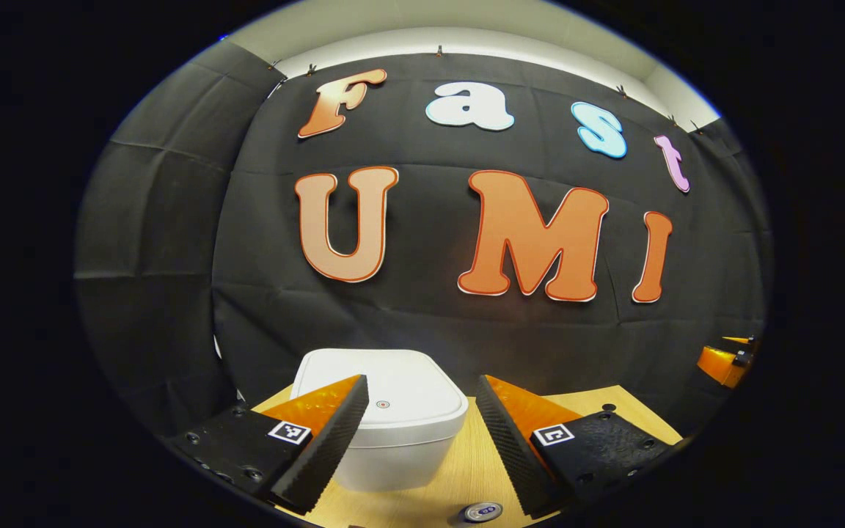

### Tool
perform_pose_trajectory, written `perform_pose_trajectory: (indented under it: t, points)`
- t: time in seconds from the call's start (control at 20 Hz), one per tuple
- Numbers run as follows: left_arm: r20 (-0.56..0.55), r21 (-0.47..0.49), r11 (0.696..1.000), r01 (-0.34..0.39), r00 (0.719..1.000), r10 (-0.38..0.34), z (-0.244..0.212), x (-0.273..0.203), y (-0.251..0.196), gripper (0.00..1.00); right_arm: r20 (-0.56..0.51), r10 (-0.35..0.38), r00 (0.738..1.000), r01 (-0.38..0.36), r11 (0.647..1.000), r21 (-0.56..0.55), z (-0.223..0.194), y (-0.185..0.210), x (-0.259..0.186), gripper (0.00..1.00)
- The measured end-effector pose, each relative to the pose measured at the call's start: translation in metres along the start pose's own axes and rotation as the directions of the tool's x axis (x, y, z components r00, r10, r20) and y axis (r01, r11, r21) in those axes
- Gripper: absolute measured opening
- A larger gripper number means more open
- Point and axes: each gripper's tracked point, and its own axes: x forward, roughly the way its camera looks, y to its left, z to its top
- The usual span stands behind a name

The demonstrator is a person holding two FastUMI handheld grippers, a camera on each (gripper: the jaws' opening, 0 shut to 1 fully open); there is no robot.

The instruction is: Press the lid of the desktop garbage bin to open it, pick up the crumpled paper on the desktop and throw it into the bin, then pick up the pop can on the desktop and drop it into the bin, and finally close the garbage bin lid.

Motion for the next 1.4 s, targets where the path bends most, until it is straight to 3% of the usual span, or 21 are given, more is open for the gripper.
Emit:
perform_pose_trajectory:
  t: [0.5,0.6,0.65,0.8,0.9,0.95,1.1,1.3,1.4]
  points:
    - [-0.032,0.003,1.000,-0.005,0.999,0.006,-0.007,-0.005,0.005,0.94,-0.003,-0.006,1.000,0.006,1.000,-0.006,0.000,-0.005,-0.003,0.94]
    - [-0.041,-0.008,1.000,0.009,0.999,-0.010,-0.008,-0.004,0.002,0.86,0.001,-0.010,1.000,0.010,1.000,-0.003,0.000,-0.006,-0.003,0.94]
    - [-0.044,-0.009,1.000,0.002,0.999,-0.002,-0.010,-0.005,0.004,0.75,-0.001,-0.009,1.000,0.009,1.000,-0.002,0.000,-0.006,-0.003,0.94]
    - [-0.038,-0.013,0.998,-0.060,0.997,0.060,-0.008,-0.005,0.016,0.55,-0.005,-0.018,1.000,0.018,1.000,-0.007,-0.001,-0.009,-0.003,0.94]
    - [-0.015,-0.004,0.993,-0.115,0.993,0.115,-0.001,-0.008,0.031,0.19,0.011,-0.033,0.999,0.033,0.999,-0.014,0.004,-0.013,-0.003,0.94]
    - [-0.009,-0.010,0.994,-0.107,0.994,0.107,0.001,-0.008,0.030,0.09,0.011,-0.028,1.000,0.028,1.000,-0.014,0.004,-0.011,-0.004,0.94]
    - [-0.025,-0.027,0.997,-0.079,0.997,0.078,0.000,-0.005,0.027,0.01,0.002,-0.028,1.000,0.028,1.000,-0.014,0.001,-0.013,-0.003,0.94]
    - [-0.055,-0.019,0.999,-0.043,0.998,0.042,0.000,-0.004,0.025,0.00,-0.006,-0.019,1.000,0.018,1.000,-0.015,0.000,-0.010,-0.003,0.94]
    - [-0.072,0.016,0.998,-0.057,0.996,0.058,0.003,-0.001,0.032,0.00,-0.009,-0.015,1.000,0.014,1.000,-0.016,-0.001,-0.007,-0.001,0.94]
